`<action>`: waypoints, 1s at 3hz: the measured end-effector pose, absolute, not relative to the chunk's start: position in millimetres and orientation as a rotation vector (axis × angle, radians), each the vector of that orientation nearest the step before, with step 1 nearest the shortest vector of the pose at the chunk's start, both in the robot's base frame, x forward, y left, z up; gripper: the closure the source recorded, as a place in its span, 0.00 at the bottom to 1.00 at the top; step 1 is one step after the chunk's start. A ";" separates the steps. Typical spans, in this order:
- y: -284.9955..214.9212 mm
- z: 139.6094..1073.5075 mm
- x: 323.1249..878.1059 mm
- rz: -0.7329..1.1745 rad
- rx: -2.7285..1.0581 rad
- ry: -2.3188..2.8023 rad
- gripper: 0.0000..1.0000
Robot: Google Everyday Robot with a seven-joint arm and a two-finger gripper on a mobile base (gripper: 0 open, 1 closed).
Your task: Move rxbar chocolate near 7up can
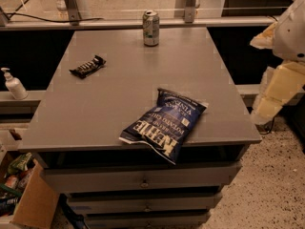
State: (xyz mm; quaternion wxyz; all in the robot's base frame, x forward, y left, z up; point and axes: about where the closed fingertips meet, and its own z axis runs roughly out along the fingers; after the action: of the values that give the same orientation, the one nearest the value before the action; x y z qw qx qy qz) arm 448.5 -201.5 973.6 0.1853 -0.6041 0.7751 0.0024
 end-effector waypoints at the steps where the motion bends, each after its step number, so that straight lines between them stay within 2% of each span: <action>1: -166.7 972.7 478.9 0.178 -1.677 2.066 0.00; 2: -125.5 975.1 513.8 0.324 -1.670 1.930 0.00; 3: -125.5 975.1 513.8 0.324 -1.670 1.930 0.00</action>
Offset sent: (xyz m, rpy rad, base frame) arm 0.0995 0.1145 0.0064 0.4242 -0.0425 0.2230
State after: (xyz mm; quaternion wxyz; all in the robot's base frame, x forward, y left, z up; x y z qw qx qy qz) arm 513.8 -125.5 975.1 0.2805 -0.6231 0.7200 0.1210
